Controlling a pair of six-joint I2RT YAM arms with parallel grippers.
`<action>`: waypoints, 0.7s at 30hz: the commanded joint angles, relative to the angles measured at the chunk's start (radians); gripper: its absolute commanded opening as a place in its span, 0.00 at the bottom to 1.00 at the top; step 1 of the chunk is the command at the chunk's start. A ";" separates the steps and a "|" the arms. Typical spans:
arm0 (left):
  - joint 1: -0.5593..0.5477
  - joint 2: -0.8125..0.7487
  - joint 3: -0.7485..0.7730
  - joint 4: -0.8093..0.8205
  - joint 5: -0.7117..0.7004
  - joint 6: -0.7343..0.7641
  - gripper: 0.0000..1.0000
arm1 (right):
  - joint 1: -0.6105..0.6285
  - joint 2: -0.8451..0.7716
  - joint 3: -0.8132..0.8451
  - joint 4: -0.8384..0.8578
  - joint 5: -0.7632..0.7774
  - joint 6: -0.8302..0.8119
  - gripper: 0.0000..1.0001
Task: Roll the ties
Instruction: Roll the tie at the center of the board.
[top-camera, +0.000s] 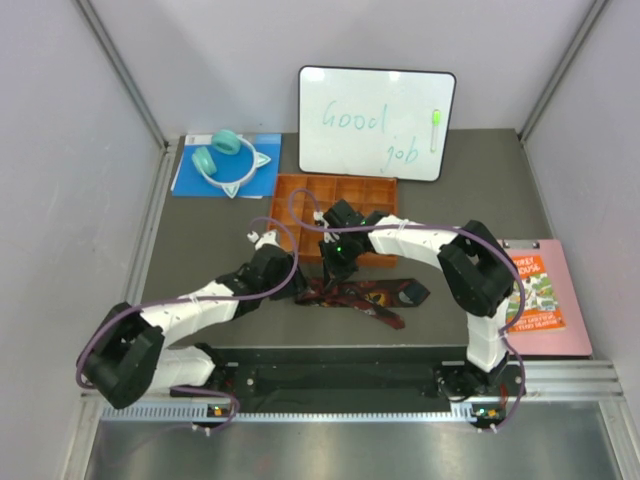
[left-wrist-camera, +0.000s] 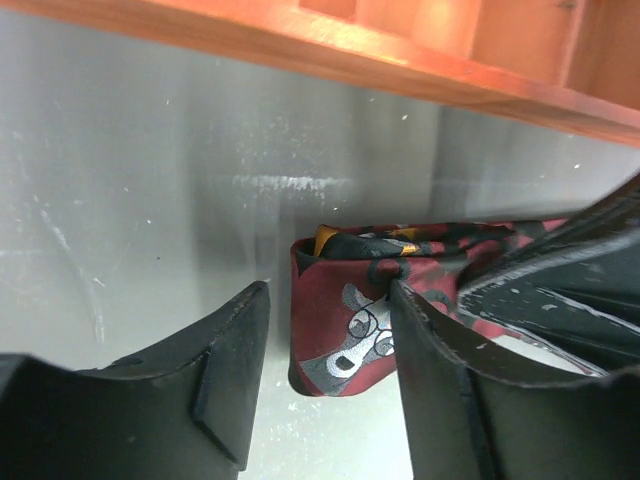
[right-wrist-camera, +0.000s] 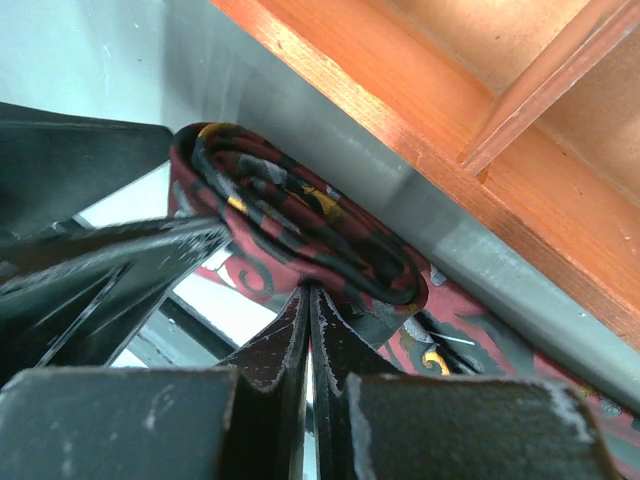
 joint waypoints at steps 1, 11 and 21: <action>0.005 0.027 -0.032 0.069 0.037 -0.024 0.54 | -0.006 -0.005 -0.018 0.005 0.014 -0.010 0.00; 0.005 0.086 -0.058 0.131 0.123 -0.047 0.34 | -0.004 0.006 -0.041 0.028 0.010 0.001 0.00; 0.002 0.047 -0.007 0.019 0.106 -0.030 0.08 | -0.006 0.006 -0.043 0.017 0.016 0.001 0.00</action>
